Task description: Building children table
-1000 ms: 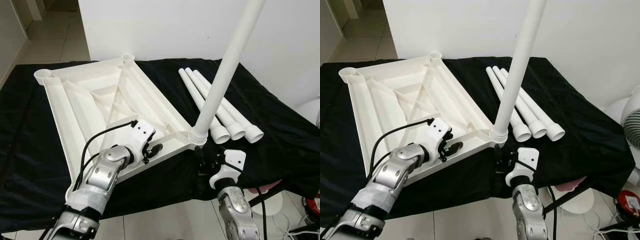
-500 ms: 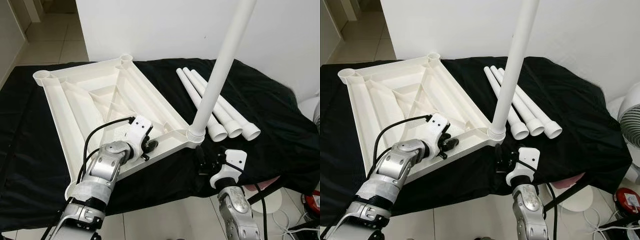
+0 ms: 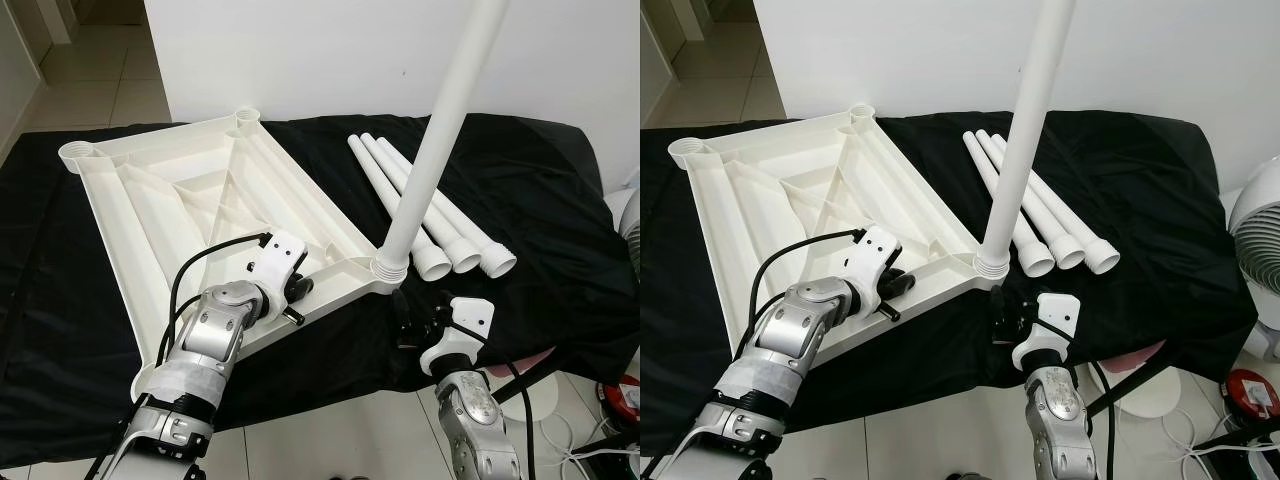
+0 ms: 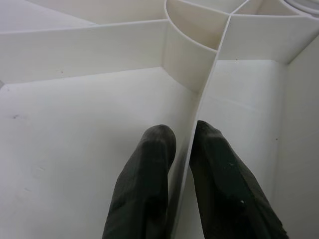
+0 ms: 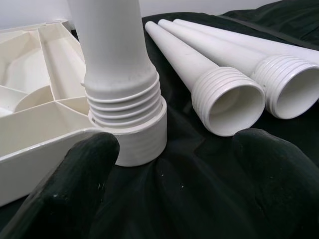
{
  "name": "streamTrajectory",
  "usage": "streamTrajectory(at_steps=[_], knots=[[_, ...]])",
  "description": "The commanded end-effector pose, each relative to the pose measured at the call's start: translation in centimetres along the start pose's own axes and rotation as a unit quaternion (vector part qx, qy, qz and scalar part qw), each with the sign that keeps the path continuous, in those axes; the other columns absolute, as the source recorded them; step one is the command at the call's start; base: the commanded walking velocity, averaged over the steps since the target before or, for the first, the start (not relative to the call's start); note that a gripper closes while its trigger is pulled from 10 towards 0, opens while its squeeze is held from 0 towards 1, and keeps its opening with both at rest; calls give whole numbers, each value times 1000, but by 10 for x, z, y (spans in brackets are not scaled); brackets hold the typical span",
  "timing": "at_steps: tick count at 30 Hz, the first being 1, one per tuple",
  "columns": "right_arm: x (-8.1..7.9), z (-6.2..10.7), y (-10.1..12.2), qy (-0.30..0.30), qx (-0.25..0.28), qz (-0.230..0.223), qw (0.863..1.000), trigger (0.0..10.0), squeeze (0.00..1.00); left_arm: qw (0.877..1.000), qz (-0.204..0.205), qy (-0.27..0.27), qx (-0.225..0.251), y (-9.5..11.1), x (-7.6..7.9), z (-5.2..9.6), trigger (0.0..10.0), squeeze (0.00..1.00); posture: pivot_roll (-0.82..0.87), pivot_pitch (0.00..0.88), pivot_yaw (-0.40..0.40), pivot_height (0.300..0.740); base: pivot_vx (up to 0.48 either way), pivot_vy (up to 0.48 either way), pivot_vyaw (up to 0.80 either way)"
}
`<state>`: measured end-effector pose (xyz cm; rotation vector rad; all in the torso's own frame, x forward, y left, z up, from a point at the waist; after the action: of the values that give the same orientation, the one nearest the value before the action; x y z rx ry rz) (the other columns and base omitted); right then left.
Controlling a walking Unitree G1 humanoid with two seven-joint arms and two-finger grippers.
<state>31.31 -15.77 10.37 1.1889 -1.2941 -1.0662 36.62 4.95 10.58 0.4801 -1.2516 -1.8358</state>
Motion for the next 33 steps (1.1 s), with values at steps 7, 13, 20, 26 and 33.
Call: streamTrajectory(at_steps=[7,13,20,26,33], knots=[[2,0,1,-3,3,3,1000,10000,0,989,-19,143,-11,-11,-38,17,0,0,19,60,-47,740,0,0,0],[1,0,0,1,1,6,1000,10000,0,996,-58,-27,-68,-37,15,34,0,0,29,74,-52,740,0,0,0],[1,0,0,2,1,7,1000,10000,0,995,-67,-11,-77,-39,11,32,10000,0,29,75,-51,740,0,0,0],[0,-1,0,1,2,7,1000,10000,0,994,-72,-28,-83,-41,17,35,10000,1000,28,75,-51,740,0,0,0],[0,-1,0,3,4,9,1000,10000,0,992,-75,-87,-60,-33,35,40,10000,0,29,76,-53,740,0,0,0]])
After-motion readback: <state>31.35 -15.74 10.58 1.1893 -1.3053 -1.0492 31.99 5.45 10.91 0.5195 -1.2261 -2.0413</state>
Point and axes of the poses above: a point about 5 cm out from each wrist's last joint towards the gripper, its own z axis pointing back from the gripper into the wrist, its own y axis along the axis of the wrist's last joint, x = y × z, the point moved 6 cm from there along -z, pointing out of the wrist towards the gripper, and after that the axes turned 13 degrees about z, right-handed, at the moved point
